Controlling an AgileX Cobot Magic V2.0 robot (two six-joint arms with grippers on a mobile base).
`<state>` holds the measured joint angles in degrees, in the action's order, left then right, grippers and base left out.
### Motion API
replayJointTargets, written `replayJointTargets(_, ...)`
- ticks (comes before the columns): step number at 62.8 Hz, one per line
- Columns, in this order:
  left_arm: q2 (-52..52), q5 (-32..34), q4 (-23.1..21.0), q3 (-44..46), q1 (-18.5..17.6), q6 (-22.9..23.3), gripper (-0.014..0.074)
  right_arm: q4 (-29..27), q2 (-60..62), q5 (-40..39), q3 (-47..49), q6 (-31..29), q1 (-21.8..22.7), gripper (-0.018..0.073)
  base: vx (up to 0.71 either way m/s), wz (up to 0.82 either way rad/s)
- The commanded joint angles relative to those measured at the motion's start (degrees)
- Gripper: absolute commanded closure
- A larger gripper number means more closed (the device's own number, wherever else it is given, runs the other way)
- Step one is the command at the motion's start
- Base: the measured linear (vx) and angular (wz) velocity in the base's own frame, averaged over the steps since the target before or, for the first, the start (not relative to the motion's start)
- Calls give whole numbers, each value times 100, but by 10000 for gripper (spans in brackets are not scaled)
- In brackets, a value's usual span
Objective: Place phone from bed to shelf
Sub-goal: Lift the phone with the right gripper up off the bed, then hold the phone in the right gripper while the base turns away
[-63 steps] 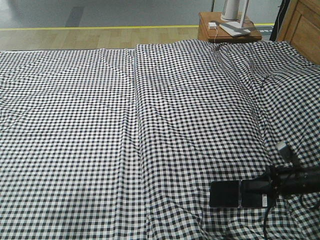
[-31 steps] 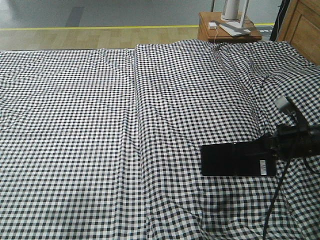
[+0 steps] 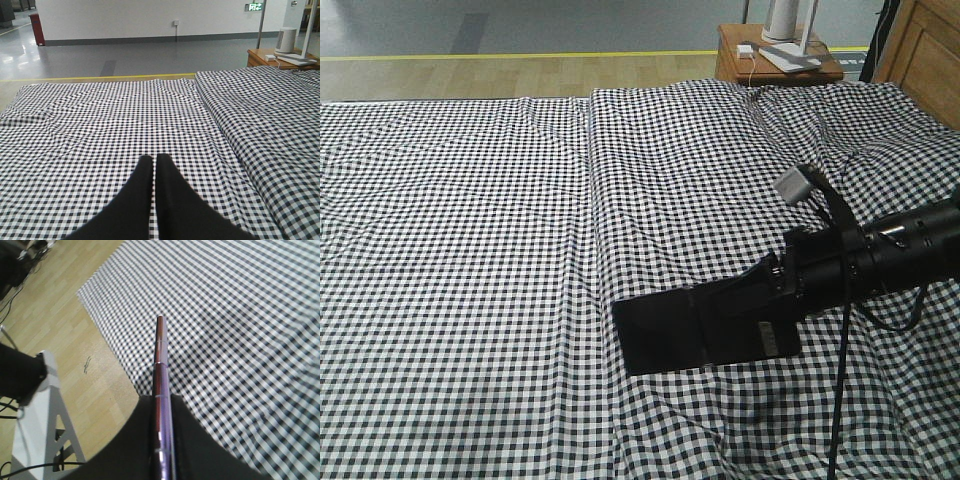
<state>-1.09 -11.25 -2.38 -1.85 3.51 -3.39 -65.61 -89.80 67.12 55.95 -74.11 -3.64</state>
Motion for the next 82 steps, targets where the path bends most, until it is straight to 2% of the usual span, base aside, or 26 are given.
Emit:
replayJointTargets(1,-48,399,-53,-41,2,0,595,-692,543,671,122,11,-290,561,0,0)
replayJointTargets(9,-48,399,-53,-41,2,0,595,-975,985,671,122,164,-620,561,0,0)
replayJointTargets(33,-48,399,-53,-41,2,0,595,-1027,2160,671,122,814,-1371,561,0,0)
replayJointTargets(82,-48,399,-53,-41,2,0,595,-1020,2484,666,122,868,-1410,561,0,0)
